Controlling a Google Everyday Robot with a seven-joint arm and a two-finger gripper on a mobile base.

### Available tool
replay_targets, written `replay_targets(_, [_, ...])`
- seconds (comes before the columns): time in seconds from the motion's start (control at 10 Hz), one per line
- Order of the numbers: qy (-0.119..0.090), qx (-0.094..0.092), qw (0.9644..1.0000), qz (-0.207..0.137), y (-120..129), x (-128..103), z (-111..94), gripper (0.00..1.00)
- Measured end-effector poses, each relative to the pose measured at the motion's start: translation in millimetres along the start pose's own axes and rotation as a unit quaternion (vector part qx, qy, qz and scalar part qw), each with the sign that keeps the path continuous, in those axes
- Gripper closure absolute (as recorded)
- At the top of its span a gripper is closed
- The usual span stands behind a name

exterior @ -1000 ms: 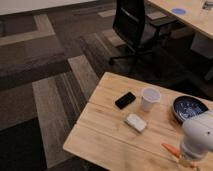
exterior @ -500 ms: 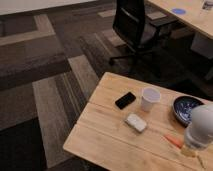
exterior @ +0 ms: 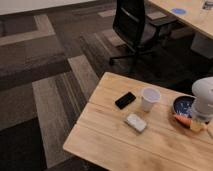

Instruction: Place the pepper in the ceramic bowl

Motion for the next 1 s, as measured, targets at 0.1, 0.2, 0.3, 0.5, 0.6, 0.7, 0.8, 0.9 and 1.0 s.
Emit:
replay_targets(0.1, [-0.015,0.010,0.9998,-0.003,-21.1,-7.6,5.3,0.88])
replay_targets(0.2, [-0.026,0.015,0.9995,0.001,-38.4,-6.0,10.9,0.88])
replay_targets(0.3, [-0.034,0.019,0.9992,0.005,-56.0,-1.0,18.5,0.88])
replay_targets(0.5, [-0.043,0.020,0.9989,0.006,-87.1,6.5,33.7,0.88])
replay_targets(0.6, [-0.043,0.020,0.9988,0.006,-88.3,7.0,34.5,0.77])
replay_targets(0.7, [-0.043,0.019,0.9989,0.006,-87.9,7.4,34.7,0.57])
replay_targets(0.8, [-0.043,0.019,0.9989,0.006,-88.0,6.3,34.6,0.44])
replay_targets(0.9, [-0.043,0.019,0.9989,0.006,-87.7,6.8,34.9,0.31])
replay_targets(1.0, [-0.043,0.019,0.9989,0.006,-87.7,6.6,34.9,0.22])
